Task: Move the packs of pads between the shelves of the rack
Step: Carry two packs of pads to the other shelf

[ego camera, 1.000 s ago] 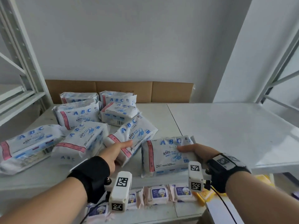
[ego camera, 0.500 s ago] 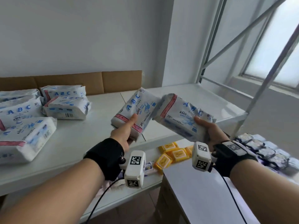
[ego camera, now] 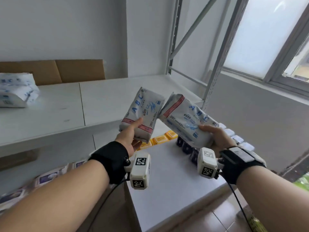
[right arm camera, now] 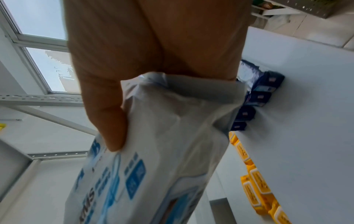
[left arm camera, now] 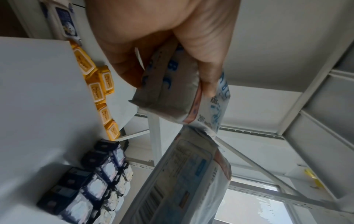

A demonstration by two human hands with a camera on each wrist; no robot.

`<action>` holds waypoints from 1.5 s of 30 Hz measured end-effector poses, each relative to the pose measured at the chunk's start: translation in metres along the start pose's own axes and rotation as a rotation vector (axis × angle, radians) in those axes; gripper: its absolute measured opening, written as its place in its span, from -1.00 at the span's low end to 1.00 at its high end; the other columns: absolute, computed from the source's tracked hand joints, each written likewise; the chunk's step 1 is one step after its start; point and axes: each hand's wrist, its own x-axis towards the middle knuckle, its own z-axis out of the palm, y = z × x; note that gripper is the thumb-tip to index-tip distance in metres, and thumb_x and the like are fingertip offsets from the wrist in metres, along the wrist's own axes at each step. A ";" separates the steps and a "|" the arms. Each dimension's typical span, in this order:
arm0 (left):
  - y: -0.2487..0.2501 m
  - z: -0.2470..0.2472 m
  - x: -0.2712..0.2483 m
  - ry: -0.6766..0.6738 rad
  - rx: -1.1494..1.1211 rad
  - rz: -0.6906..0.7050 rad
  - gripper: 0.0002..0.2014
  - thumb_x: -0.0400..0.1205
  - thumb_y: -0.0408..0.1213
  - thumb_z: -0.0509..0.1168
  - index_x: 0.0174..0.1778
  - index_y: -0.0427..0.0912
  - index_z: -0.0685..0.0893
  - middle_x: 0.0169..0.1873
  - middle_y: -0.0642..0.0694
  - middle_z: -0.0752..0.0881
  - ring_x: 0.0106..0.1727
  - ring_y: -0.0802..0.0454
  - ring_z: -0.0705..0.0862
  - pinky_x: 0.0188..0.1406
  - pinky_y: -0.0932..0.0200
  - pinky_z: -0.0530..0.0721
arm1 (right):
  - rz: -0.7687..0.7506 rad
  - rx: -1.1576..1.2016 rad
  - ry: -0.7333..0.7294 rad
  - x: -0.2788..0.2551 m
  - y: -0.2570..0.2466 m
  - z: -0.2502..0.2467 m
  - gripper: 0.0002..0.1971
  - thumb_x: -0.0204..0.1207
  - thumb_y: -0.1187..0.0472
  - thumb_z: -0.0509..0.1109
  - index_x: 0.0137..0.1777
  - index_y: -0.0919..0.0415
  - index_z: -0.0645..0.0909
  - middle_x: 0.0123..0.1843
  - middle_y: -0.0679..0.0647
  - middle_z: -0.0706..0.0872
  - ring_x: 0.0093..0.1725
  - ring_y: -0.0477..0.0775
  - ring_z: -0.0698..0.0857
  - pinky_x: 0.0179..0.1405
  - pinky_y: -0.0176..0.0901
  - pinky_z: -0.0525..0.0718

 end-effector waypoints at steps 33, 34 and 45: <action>-0.103 -0.063 0.239 0.478 0.867 -0.157 0.01 0.20 -0.42 0.66 0.56 -0.27 0.29 0.47 -0.22 0.48 0.44 -0.17 0.51 0.40 -0.05 0.53 | 0.217 -0.747 -0.024 0.312 0.091 -0.090 -0.16 0.03 0.53 0.45 0.38 0.01 0.52 0.18 0.23 0.73 0.16 0.38 0.69 0.18 0.39 0.64; -0.107 -0.067 0.243 0.482 0.887 -0.173 0.02 0.20 -0.40 0.66 0.57 -0.26 0.28 0.48 -0.21 0.47 0.45 -0.17 0.49 0.42 -0.03 0.51 | 0.218 -0.755 -0.032 0.321 0.095 -0.091 -0.16 0.03 0.54 0.46 0.38 0.00 0.52 0.17 0.23 0.73 0.16 0.37 0.69 0.19 0.39 0.64; -0.136 -0.101 0.253 0.424 0.914 -0.121 -0.22 0.19 -0.54 0.63 0.36 -0.27 0.54 0.24 -0.21 0.68 0.27 -0.16 0.64 0.34 -0.11 0.59 | 0.226 -0.951 -0.080 0.384 0.121 -0.096 -0.12 0.15 0.65 0.48 0.45 0.02 0.39 0.27 0.12 0.63 0.30 0.28 0.59 0.29 0.29 0.58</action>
